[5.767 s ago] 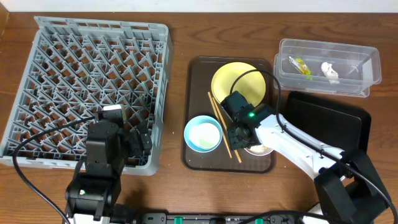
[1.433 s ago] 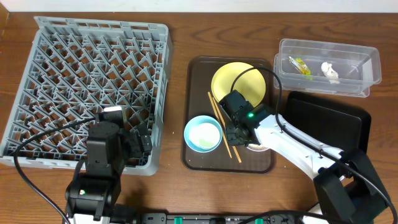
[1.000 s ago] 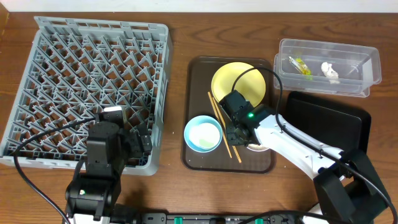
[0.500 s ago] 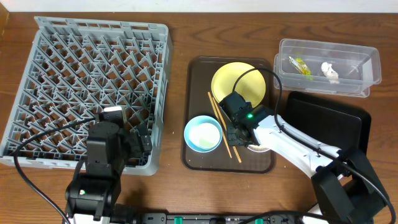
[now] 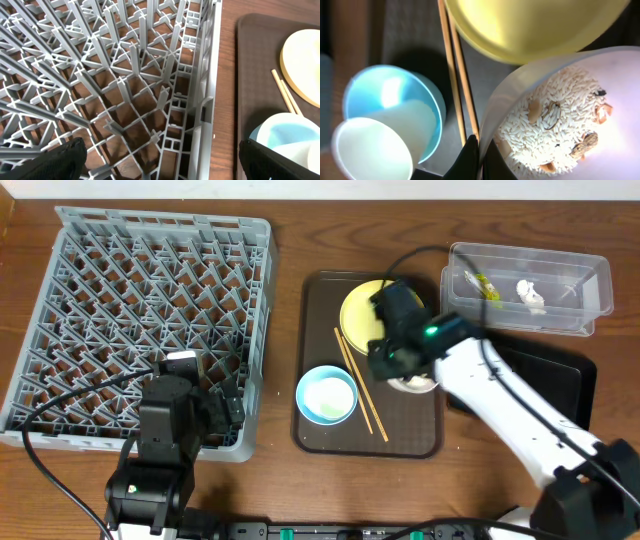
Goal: Sort waste into correct bins and load items into the dishwasher
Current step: 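Lift the white bowl and carry it over the black tray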
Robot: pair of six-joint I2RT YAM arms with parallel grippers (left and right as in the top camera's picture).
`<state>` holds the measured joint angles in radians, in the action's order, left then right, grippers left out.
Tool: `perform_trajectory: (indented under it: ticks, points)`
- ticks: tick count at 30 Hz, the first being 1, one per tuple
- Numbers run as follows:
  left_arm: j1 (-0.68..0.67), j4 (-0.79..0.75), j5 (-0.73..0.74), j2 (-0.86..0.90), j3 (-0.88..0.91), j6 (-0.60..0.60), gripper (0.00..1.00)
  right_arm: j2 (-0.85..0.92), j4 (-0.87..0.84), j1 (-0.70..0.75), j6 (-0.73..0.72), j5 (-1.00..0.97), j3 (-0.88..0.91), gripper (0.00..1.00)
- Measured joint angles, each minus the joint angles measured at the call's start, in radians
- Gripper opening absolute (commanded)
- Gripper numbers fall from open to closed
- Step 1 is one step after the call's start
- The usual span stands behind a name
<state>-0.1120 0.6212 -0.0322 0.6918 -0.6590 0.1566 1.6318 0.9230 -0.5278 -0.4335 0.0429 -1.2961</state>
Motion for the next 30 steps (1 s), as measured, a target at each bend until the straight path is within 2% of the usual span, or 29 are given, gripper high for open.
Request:
perform_trajectory:
  ticks: [17, 30]
  points:
    - [0.000, 0.000, 0.000, 0.000, 0.000, 0.000, 0.99, -0.013, 0.047, 0.540, 0.200, 0.398, 0.006, 0.01]
    - [0.000, 0.000, 0.000, 0.000, 0.000, 0.000, 0.99, -0.013, -0.175, 0.871, 0.282, 0.821, 0.241, 0.01]
